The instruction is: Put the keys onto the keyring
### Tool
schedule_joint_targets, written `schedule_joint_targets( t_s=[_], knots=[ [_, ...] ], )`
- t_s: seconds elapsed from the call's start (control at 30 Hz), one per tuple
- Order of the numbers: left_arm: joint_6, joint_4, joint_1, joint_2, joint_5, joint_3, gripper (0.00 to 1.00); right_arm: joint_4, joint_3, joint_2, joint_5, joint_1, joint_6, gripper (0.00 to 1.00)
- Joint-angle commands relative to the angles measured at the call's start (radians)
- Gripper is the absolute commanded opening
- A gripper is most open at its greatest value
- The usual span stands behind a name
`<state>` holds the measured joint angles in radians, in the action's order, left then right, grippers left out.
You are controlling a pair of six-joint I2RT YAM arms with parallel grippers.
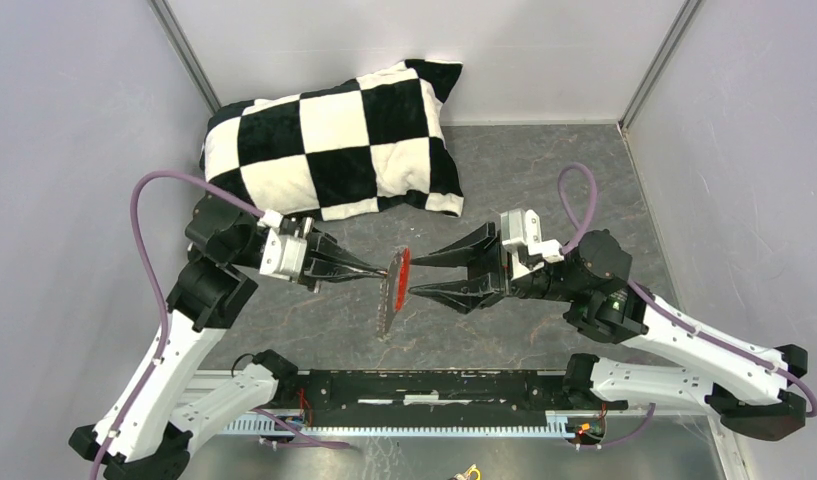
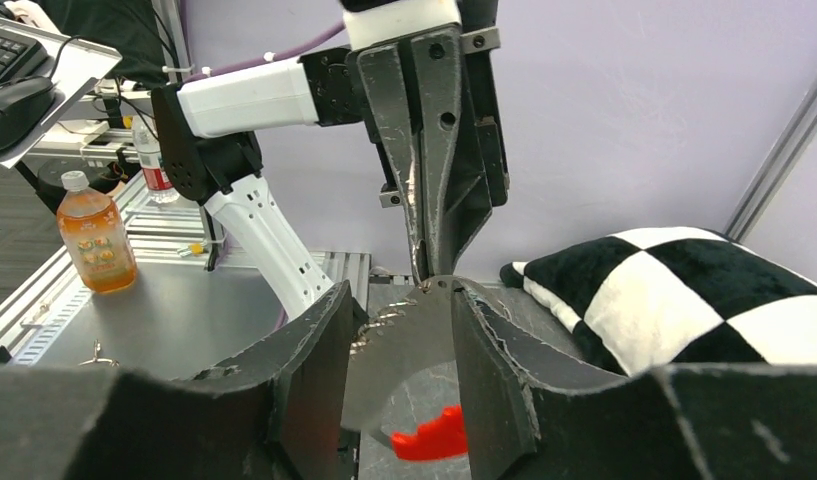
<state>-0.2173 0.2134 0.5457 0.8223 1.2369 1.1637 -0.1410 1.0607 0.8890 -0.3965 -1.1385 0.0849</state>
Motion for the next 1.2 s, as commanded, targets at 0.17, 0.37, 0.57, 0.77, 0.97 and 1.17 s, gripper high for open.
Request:
schedule_joint_targets(
  t_s=[0.17,0.37,0.57,0.77,0.97,1.17],
  knots=[
    [-0.466,0.087,0.000,-0.050,0.041,0.056,0.02,-0.021,-0.005,-0.035,0.075,0.000,0.001,0.45],
    [-0.550,0.086,0.000,-0.068,0.080,0.051,0.02,-0.032,-0.019,-0.027,0.078,0.000,0.014,0.44],
    [-0.750,0.196,0.000,-0.095,0.059,0.033,0.02,-0.025,-0.006,-0.014,0.072,0.001,0.013,0.44],
    [-1.009,0.324,0.001,-0.112,0.032,0.031,0.02,-0.016,0.007,-0.004,0.070,0.000,0.014,0.44],
    [-1.029,0.331,0.001,-0.113,0.048,0.039,0.02,-0.012,0.014,0.008,0.063,0.000,0.015,0.44],
    [-1.077,0.332,0.001,-0.127,0.066,0.020,0.02,-0.001,0.027,0.027,0.046,0.000,0.009,0.44]
  ],
)
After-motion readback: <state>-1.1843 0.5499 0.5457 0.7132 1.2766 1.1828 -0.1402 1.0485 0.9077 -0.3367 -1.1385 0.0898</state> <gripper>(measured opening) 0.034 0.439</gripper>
